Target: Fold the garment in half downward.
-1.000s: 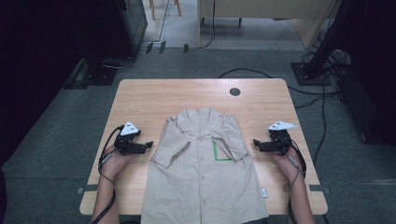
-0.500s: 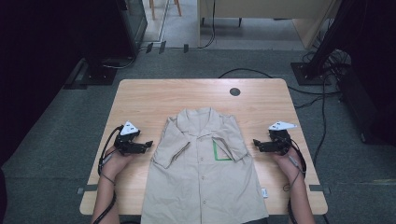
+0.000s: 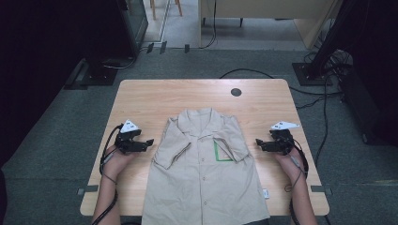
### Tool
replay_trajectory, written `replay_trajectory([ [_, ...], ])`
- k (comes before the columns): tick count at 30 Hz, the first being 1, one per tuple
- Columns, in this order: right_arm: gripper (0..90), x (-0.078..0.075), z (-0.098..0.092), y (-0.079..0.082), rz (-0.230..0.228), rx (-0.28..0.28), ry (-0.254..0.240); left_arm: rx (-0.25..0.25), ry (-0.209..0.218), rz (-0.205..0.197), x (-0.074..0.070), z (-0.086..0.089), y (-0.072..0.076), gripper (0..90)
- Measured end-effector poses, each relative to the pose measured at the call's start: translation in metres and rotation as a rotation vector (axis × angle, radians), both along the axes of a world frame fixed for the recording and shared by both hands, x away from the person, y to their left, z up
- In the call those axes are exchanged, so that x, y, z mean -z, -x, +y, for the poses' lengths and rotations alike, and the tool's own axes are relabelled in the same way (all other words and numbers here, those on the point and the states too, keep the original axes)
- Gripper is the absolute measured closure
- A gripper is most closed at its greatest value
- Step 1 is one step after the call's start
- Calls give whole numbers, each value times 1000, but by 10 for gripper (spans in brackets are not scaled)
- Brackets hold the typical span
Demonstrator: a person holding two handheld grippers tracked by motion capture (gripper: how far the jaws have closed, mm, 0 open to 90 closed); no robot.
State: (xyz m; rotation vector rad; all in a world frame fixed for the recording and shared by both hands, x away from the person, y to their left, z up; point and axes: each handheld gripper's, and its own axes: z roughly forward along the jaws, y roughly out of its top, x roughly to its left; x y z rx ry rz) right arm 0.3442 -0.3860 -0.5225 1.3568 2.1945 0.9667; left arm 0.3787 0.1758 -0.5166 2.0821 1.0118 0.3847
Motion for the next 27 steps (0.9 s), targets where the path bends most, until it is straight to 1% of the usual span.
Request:
replay_trajectory([
  [1, 225, -1, 0, 0, 1, 3, 0, -8, 14, -1, -1, 0, 0, 236],
  [3, 232, -2, 1, 0, -1, 5, 3, -20, 22, -14, -3, 0, 0, 305],
  [5, 233, -3, 2, 0, -5, 1, 8, -15, 21, -19, -3, -1, 1, 305],
  [10, 248, -6, 7, -2, -9, -3, 10, 8, -3, -23, -4, -10, 0, 305],
  [15, 248, -8, 7, -4, -12, 1, 3, 17, -6, -28, -6, -16, -1, 304],
  [18, 249, -9, 7, -4, -14, 4, 2, 19, 6, -17, -7, -18, -1, 305],
  [21, 248, -10, 8, -5, -22, 6, -2, 13, 17, -23, -10, -20, 0, 305],
  [23, 248, -10, 8, -5, -32, 3, -1, 19, 24, -26, -10, -22, 0, 305],
  [27, 248, -11, 12, -7, -45, -9, 12, 47, 17, -39, -13, -26, -5, 305],
])
